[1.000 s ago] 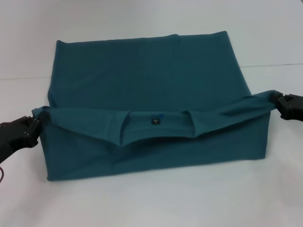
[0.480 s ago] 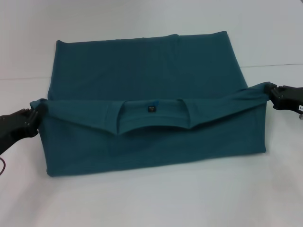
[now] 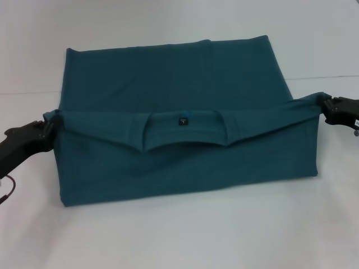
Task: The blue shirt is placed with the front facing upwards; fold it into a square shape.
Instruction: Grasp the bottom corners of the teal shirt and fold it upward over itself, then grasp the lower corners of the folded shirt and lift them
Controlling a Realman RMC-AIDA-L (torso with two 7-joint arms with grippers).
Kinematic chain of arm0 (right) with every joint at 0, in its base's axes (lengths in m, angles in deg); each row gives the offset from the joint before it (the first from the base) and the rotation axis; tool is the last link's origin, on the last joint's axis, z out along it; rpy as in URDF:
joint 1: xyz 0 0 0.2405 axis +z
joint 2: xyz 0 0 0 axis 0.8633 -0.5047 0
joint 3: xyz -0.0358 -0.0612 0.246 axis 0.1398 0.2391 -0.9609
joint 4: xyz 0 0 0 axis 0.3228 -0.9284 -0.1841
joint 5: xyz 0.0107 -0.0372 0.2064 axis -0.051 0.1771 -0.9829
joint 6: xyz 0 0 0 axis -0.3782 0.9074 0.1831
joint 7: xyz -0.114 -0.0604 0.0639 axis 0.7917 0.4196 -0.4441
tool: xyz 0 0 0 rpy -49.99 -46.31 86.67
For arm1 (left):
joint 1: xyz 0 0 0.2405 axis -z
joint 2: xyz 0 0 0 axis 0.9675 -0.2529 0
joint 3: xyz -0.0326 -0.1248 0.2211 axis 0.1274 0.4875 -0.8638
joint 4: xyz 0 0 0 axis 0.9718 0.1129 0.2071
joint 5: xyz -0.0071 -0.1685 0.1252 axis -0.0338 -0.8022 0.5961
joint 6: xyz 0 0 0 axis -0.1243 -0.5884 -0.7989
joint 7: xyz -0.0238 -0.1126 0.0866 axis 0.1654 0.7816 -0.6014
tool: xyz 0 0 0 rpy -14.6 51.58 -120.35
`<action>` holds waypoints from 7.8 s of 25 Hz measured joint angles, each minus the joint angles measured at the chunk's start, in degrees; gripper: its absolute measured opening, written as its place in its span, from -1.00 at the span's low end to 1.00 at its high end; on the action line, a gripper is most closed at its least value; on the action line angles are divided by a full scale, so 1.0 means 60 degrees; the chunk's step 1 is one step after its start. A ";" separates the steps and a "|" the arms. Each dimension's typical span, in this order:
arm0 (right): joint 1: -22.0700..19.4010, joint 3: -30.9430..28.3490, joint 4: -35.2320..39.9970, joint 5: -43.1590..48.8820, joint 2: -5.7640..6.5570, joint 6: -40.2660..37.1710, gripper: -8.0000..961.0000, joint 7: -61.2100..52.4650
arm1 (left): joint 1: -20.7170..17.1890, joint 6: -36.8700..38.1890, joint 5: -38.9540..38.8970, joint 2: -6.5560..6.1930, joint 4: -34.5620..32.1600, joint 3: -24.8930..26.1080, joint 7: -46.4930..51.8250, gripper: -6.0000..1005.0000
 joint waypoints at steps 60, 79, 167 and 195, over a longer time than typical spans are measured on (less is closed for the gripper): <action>0.1228 0.1416 -0.0540 -0.0347 0.0029 0.2669 -0.92 0.0017 | 0.1062 -0.2271 -0.0772 0.0160 0.0289 -0.0064 0.0018 -0.91; 0.1435 0.1458 -0.0540 -0.0416 0.0013 0.3300 -0.92 0.0016 | 0.1359 -0.2935 -0.0771 0.0163 0.0441 -0.0028 0.0026 -0.90; 0.0923 0.5017 0.2941 0.5865 0.0615 -0.1519 0.40 -1.0704 | -0.0638 0.1293 0.0870 -0.0028 -0.3495 -0.4474 0.7732 0.77; 0.0962 0.5161 0.1892 0.5840 0.0522 -0.0562 -0.12 -1.0662 | -0.0631 0.1044 0.0870 0.0053 -0.3381 -0.4472 0.7526 0.77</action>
